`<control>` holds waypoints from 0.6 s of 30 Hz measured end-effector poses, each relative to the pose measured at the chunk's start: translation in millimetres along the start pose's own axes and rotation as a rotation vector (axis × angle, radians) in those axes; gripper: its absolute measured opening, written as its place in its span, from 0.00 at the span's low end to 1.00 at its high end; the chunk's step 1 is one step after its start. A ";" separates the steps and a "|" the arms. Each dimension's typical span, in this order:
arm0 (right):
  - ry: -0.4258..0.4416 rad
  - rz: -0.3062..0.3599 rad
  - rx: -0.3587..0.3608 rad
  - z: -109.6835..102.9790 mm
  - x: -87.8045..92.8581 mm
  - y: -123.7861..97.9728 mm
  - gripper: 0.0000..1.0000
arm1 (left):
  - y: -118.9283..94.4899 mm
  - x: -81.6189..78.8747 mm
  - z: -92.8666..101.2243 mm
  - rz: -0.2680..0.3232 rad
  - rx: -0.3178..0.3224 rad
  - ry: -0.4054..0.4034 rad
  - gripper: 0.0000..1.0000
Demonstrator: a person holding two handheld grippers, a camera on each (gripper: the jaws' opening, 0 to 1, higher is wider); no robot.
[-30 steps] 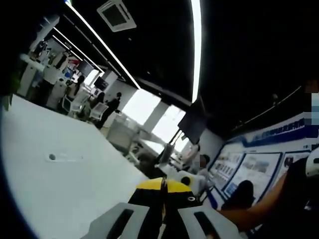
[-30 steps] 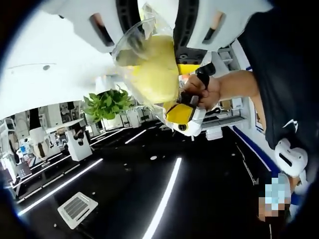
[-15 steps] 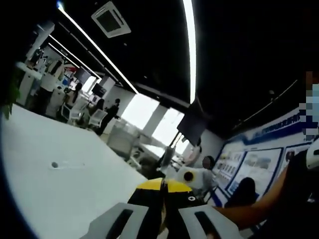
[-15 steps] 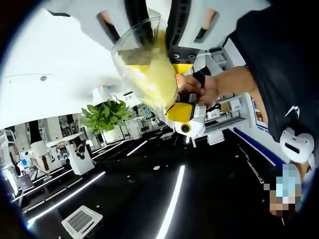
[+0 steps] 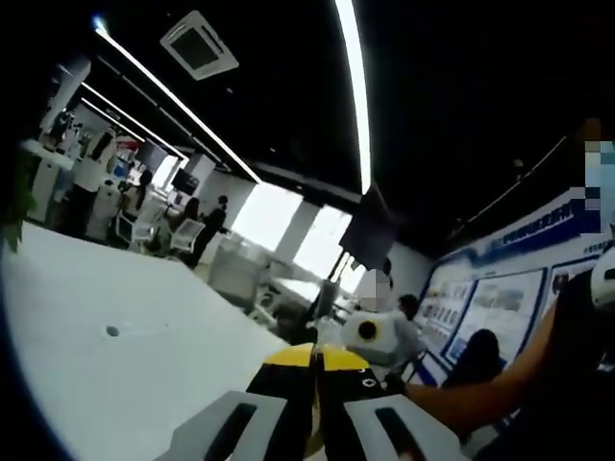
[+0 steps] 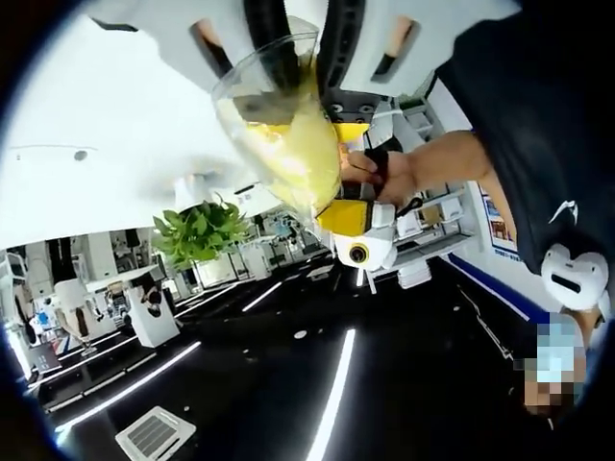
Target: Compare the silicone blocks by pressing each to a similar depth, holding the contact briefly, and releasing to observe deformation and rebound differences across the visible hardness samples.
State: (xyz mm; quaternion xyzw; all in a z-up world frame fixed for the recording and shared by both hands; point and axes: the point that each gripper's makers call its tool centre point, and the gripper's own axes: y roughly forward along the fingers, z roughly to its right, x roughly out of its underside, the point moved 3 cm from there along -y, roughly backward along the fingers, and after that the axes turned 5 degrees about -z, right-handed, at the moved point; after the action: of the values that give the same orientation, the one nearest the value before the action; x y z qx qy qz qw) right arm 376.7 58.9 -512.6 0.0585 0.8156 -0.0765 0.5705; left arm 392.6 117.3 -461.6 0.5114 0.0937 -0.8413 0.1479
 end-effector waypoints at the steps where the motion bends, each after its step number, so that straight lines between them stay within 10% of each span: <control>1: 0.000 -0.001 0.000 -0.2 0.8 0.8 0.01 | -0.7 1.3 -1.8 -0.008 -0.011 -0.053 0.00; 18: -0.021 -0.039 -0.003 0.6 27.5 11.2 0.02 | -14.6 25.8 -4.8 -0.025 -0.081 0.210 0.00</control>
State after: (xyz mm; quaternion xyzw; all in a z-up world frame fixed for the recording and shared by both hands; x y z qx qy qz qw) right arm 369.9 70.0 -539.3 0.0408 0.8107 -0.0871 0.5775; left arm 380.3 128.6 -486.5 0.5890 0.1491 -0.7805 0.1476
